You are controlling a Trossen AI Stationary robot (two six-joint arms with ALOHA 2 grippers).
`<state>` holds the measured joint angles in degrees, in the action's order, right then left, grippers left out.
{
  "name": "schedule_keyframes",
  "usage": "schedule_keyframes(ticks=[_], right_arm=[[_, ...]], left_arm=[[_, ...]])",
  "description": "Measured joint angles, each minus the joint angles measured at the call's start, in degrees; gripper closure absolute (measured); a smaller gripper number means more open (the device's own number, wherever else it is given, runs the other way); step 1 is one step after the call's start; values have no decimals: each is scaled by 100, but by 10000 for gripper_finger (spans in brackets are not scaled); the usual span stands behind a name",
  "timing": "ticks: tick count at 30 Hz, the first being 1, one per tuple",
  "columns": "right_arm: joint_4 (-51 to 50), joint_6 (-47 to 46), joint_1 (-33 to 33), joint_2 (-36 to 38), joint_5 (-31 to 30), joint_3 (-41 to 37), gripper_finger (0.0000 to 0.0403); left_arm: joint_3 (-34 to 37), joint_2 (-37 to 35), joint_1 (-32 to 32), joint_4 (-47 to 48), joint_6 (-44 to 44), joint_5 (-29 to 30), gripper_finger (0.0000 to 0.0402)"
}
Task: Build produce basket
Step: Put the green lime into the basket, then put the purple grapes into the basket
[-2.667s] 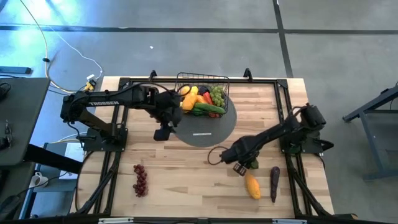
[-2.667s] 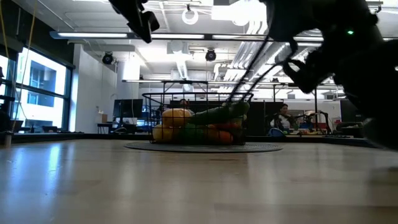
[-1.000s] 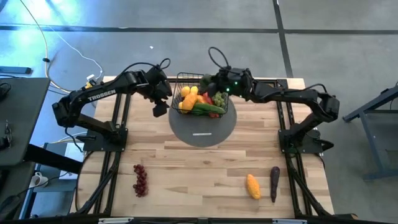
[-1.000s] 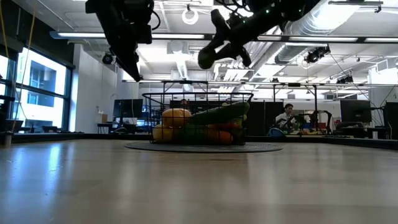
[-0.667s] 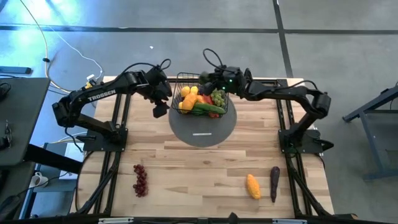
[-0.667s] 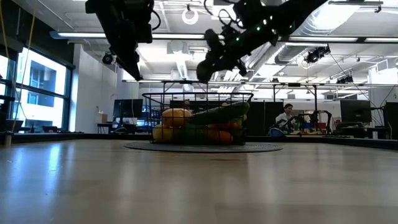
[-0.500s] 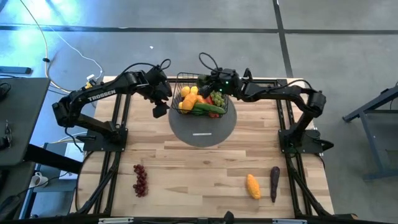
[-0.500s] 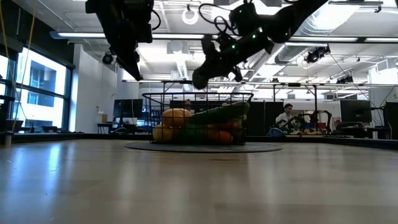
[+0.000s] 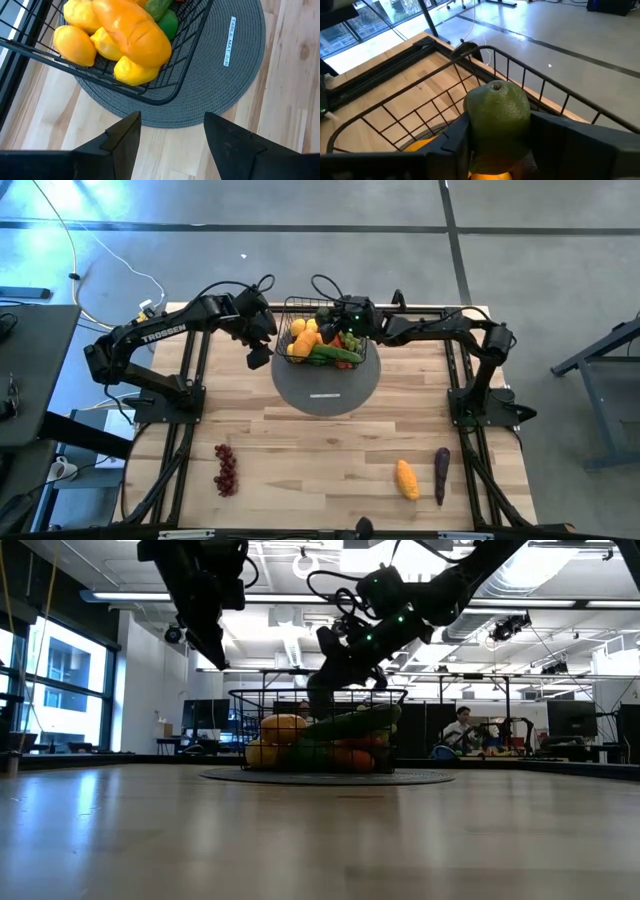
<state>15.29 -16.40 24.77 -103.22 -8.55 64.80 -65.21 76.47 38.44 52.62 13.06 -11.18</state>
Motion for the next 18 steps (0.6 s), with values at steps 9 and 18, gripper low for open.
schedule_keyframes(ticks=[9, 18], right_arm=[[4, -166, 91, 0, -36, 1, 175], [-1028, 84, 160, 4, 8, 761, 151]], left_arm=[[0, 0, -22, 0, 238, 2, 190], [-2, 0, -24, 31, -283, 336, 158]])
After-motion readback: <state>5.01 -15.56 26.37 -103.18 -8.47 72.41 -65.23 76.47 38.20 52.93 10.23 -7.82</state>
